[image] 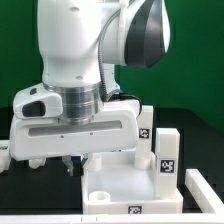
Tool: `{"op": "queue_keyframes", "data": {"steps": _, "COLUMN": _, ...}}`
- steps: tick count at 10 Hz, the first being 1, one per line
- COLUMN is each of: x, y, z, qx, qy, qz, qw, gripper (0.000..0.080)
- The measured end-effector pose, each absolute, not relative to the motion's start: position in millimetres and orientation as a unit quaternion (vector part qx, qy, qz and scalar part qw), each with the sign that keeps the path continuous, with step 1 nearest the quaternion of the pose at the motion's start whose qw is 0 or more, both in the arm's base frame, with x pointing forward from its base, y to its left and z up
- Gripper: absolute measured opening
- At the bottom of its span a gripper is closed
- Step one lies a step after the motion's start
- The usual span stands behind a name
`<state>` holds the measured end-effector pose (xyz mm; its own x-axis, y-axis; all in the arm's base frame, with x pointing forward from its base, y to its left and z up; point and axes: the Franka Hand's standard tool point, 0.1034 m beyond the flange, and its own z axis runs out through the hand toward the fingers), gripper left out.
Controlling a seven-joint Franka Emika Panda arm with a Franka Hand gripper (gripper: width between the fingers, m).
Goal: Assemble desk
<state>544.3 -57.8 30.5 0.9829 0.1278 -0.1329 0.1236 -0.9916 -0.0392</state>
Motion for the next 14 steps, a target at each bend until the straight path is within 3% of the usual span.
{"op": "queue_keyframes", "data": {"steps": 13, "x": 545.8, "y": -56.1, "z": 31.7, "qx": -0.996, "qy": -0.051, "qz": 0.070, "qw": 0.011, "gripper": 0.0000}}
{"op": "queue_keyframes", "data": {"steps": 14, "x": 545.6, "y": -56.1, "z": 31.6, "qx": -0.996, "qy": -0.051, "qz": 0.070, "qw": 0.011, "gripper": 0.0098}}
